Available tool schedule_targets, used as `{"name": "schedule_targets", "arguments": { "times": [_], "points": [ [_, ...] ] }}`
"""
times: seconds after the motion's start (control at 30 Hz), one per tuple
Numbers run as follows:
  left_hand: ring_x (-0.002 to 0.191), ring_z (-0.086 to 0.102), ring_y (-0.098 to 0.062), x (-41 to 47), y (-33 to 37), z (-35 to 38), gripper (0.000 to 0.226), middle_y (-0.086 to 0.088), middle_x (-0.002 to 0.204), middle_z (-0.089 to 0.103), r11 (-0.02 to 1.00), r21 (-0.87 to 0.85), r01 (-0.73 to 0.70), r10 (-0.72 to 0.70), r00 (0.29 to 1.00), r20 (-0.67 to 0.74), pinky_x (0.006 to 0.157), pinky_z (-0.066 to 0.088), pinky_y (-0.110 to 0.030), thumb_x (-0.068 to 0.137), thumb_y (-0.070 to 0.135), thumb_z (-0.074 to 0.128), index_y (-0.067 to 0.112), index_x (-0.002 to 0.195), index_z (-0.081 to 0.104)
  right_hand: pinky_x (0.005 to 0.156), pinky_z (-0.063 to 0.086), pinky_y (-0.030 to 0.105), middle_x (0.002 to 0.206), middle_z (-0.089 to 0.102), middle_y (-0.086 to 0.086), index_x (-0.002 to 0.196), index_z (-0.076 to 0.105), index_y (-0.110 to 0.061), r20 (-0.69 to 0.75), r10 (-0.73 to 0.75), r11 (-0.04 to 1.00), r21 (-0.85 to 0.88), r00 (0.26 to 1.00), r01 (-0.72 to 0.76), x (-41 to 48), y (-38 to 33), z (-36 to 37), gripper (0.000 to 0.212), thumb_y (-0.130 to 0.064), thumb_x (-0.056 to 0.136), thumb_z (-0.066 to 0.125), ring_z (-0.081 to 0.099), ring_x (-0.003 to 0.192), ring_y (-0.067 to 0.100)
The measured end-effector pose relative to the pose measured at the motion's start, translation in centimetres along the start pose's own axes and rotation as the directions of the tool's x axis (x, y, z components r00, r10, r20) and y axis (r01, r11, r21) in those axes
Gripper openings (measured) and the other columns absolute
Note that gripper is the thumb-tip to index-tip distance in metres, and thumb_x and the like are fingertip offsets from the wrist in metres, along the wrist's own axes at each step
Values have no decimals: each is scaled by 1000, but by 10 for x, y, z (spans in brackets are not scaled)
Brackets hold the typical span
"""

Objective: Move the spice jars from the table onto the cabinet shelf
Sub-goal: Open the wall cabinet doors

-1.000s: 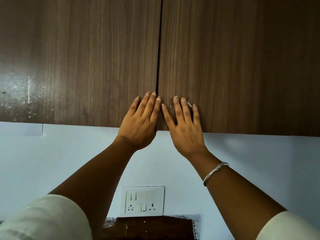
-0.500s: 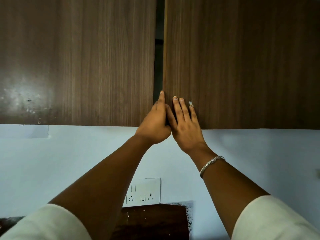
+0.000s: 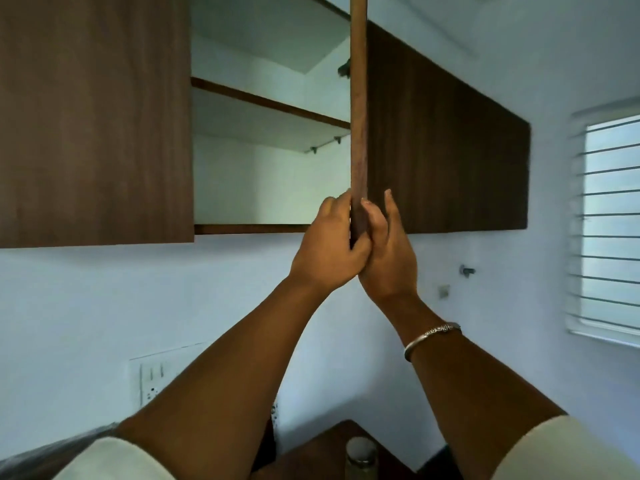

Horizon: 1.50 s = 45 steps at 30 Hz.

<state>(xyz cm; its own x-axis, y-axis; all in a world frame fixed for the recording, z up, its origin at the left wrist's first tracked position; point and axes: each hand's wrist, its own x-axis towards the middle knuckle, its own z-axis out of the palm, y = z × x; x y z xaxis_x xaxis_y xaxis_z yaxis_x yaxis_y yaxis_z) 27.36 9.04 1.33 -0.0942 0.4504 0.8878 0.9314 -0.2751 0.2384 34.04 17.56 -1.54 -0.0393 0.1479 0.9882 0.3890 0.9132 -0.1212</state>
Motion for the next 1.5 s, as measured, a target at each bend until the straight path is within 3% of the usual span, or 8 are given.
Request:
{"name": "schedule_targets", "arguments": {
  "times": [0.4,0.57,0.73,0.9,1.0,1.1,1.27,1.5],
  "points": [
    [146,6,-18,16,93,114,65,-2,159,0,991,-48,-126,132,979,156,117,16,-29,97,23,40,15,149,1,90,52,36,140,44,13,146,4,-20,140,160,987,10,977,-163,-12,105,-94,69,-35,93,46,59,108,27],
    [146,2,-17,27,116,167,64,-3,158,-4,985,-126,-116,132,982,133,119,14,-31,98,23,37,14,148,-1,80,54,36,127,57,13,148,8,-17,112,182,981,-89,977,-173,-11,154,-119,71,-35,94,49,63,96,25],
    [146,3,-17,38,135,212,59,-4,158,-4,986,-143,-87,116,971,207,118,12,-29,99,22,33,15,149,3,93,46,35,148,35,10,149,10,-17,121,166,982,-109,979,-153,-6,199,-134,68,-36,95,47,51,121,26],
    [144,17,-21,43,134,246,55,-5,158,5,997,-61,-54,72,936,344,116,23,-32,100,23,31,17,149,6,97,43,45,147,30,7,142,13,-29,140,253,953,-207,957,-222,-7,225,-139,77,-64,73,10,42,126,33],
    [145,14,-23,45,128,264,56,-4,159,5,999,30,-33,17,899,439,116,24,-36,100,26,31,19,149,3,106,33,47,156,11,15,147,0,-29,201,468,852,-362,861,-378,-1,242,-138,80,-67,85,32,25,139,37],
    [146,5,-23,46,118,274,64,-2,159,-6,996,84,-43,-3,876,483,116,24,-40,99,25,36,23,149,-3,115,1,47,152,-18,24,148,-8,-15,283,271,753,-657,920,-20,-6,251,-137,100,-49,82,60,-15,141,40],
    [146,-5,-26,47,94,268,78,-2,157,-15,985,170,7,-93,859,504,117,17,-45,94,21,46,22,148,-10,110,-11,52,151,-23,20,148,11,-7,405,108,452,-833,908,318,3,234,-123,80,-49,91,46,-24,138,36],
    [145,-8,-28,43,47,210,99,0,157,-16,832,533,-155,-135,874,466,115,14,-51,83,36,61,21,147,-14,113,-5,54,154,-9,23,146,-8,-3,556,216,686,-671,803,280,0,200,-68,104,-52,81,57,-13,142,38]
  ]
}}
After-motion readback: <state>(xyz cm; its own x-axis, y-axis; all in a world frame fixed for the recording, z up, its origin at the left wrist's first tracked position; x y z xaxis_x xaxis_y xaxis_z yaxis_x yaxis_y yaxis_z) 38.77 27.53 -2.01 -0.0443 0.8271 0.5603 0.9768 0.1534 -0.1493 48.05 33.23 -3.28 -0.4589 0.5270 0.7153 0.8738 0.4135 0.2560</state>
